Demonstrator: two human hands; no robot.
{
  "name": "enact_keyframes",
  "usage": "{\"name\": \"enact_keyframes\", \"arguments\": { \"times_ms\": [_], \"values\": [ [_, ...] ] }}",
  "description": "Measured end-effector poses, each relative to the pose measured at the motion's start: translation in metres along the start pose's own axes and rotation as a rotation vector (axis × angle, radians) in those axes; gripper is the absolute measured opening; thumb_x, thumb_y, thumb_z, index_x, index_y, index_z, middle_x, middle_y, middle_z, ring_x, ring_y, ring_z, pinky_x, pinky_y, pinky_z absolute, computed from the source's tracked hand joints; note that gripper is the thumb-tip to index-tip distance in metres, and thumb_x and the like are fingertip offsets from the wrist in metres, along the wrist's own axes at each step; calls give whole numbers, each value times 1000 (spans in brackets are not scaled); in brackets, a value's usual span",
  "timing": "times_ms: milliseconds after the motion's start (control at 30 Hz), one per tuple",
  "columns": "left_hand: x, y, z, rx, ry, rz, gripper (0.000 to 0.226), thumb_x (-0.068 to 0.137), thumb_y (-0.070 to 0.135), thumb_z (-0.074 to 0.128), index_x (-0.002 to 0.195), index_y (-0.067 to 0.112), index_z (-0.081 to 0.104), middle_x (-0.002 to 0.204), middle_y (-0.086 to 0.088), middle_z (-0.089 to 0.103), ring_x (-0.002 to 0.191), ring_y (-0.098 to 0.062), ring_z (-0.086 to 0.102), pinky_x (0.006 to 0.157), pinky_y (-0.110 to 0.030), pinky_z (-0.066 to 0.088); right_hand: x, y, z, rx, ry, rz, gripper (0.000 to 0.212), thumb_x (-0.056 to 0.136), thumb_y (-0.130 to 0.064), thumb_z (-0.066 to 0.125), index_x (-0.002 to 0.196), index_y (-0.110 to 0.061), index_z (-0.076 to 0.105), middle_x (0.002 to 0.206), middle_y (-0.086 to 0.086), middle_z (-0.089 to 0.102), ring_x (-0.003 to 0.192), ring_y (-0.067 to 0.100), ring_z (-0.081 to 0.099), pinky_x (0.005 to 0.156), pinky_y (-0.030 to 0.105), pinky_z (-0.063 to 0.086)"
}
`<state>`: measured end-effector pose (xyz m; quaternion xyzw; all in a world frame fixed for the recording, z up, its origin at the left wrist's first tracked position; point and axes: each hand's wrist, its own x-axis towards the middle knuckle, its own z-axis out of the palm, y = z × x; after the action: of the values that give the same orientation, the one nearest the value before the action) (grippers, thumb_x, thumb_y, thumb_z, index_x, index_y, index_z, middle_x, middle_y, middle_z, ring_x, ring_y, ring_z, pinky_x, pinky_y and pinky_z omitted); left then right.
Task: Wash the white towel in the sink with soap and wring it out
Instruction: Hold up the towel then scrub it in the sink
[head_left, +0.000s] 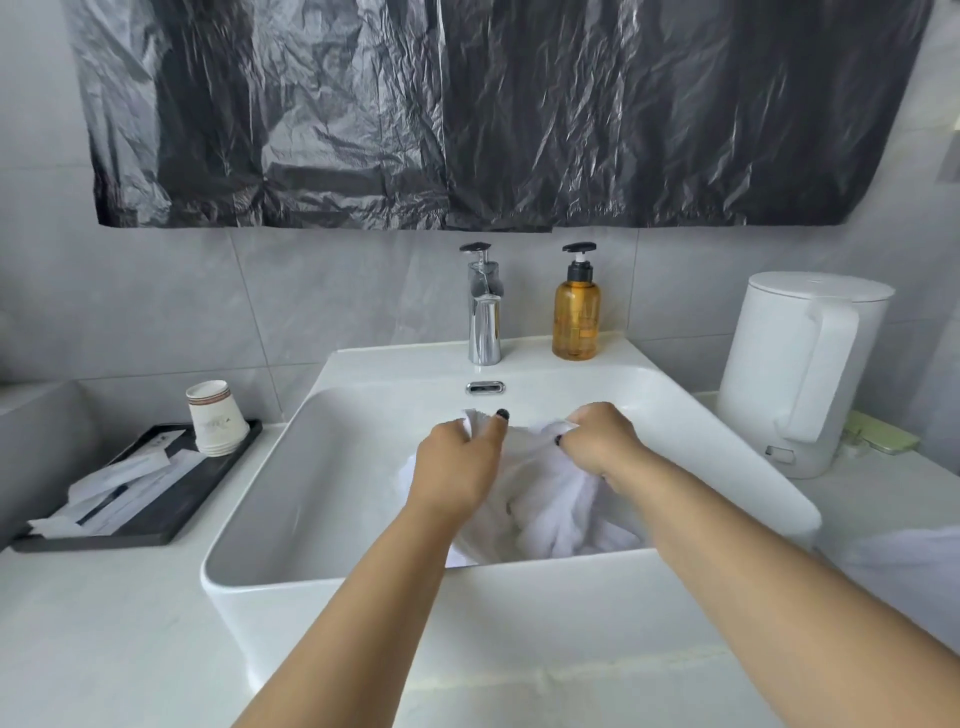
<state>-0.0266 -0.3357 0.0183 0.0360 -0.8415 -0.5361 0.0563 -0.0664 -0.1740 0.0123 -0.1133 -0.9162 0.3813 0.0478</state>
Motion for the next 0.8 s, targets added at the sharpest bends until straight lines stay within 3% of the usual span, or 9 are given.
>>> {"name": "enact_keyframes", "arguments": {
  "times_ms": [100,200,267,333,400,467,533,700,800],
  "values": [
    [7,-5,-1,70,35,52,31,96,39,56,80,13,51,72,2,53,68,-21,49,56,-29,36,15,19,-37,-164,177,-20,28,90,-9,48,62,-11,41,68,5,48,68,27,46,50,28,30],
    [6,-5,3,165,0,156,16,95,35,58,95,20,57,76,6,59,69,-15,55,55,-27,39,17,24,-53,-354,280,-109,13,89,-9,49,96,-9,60,108,10,62,93,33,53,73,32,44],
    [7,-6,5,203,40,229,17,96,37,58,95,20,59,75,9,58,74,-18,55,60,-30,40,3,13,-47,-459,183,-303,48,87,-12,55,133,-21,50,138,0,49,127,24,45,101,37,32],
    [7,-7,6,139,75,314,18,93,39,63,91,21,61,72,12,58,73,-15,55,62,-30,40,-18,-6,-31,-411,-22,-515,70,82,-17,59,146,-33,34,147,-10,41,138,10,32,110,37,15],
    [5,-6,8,66,93,394,16,90,38,69,87,24,62,69,12,60,69,-8,55,60,-27,40,-31,-19,-13,-320,-179,-569,61,81,-20,59,138,-33,41,131,-9,55,125,12,46,107,34,25],
    [1,-5,8,36,126,424,13,87,32,72,86,26,61,69,13,62,69,-4,56,59,-24,42,-30,-23,-6,-207,-159,-539,19,85,-16,56,102,-23,57,96,-3,64,96,22,56,79,25,41],
    [0,-7,9,31,158,449,15,87,25,71,88,29,57,67,14,59,66,-1,54,55,-20,38,-26,-24,-13,-81,-76,-519,14,85,-6,51,74,-12,56,73,0,57,77,22,50,56,21,34],
    [7,-11,13,189,175,516,33,87,0,54,113,20,56,98,7,54,84,-16,54,64,-28,37,-23,-27,-41,205,42,-427,15,81,2,45,72,-4,56,66,2,49,64,15,42,58,29,29],
    [15,-15,12,205,178,366,36,85,-3,48,115,17,53,102,0,54,93,-26,58,73,-36,45,-23,-35,-58,471,154,-396,19,78,-1,46,81,-2,65,73,6,55,71,16,49,66,30,35]
  ]
}}
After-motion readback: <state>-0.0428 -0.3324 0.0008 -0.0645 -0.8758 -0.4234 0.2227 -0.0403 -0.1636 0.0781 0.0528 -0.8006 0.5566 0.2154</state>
